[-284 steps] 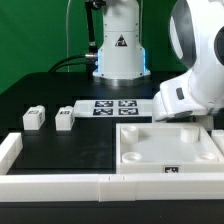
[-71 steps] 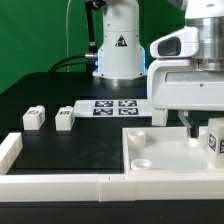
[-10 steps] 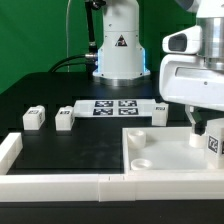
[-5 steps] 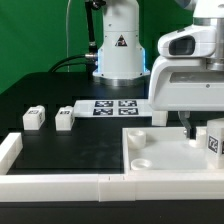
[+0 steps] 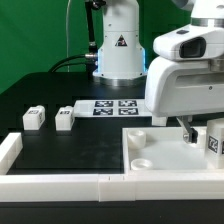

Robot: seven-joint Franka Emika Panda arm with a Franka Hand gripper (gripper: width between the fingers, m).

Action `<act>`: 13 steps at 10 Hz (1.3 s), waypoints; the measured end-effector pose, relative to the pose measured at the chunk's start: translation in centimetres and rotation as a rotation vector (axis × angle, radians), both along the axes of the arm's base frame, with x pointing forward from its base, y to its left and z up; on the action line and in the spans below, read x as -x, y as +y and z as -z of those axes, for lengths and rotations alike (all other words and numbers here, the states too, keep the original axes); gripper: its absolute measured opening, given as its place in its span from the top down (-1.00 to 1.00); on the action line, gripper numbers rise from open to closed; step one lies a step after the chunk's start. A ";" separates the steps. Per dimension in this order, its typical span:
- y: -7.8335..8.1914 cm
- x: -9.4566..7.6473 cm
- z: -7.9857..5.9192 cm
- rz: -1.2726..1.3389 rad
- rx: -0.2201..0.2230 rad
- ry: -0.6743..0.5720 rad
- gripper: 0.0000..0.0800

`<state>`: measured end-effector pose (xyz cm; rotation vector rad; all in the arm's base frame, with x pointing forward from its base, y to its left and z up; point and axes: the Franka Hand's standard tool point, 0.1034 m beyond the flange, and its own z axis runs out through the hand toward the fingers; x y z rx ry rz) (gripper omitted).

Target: Assemble one leg

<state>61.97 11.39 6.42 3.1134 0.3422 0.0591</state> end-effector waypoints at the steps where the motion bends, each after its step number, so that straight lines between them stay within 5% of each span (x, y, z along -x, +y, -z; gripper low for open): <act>1: 0.0 0.0 0.0 0.000 0.000 0.000 -0.06; 2: 0.0 0.0 0.0 0.000 0.000 0.000 -0.06; 3: 0.0 0.0 0.0 0.016 -0.001 0.001 0.27; 5: 0.0 0.0 0.0 0.074 -0.003 0.001 0.27; 9: 0.4 0.1 0.1 0.625 -0.029 -0.006 0.27; 13: -1.5 0.4 0.0 1.018 0.004 -0.039 0.23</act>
Offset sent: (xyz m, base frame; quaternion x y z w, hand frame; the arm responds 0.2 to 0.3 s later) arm 0.0000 0.0000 0.0000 0.0000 0.0000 0.0899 0.9960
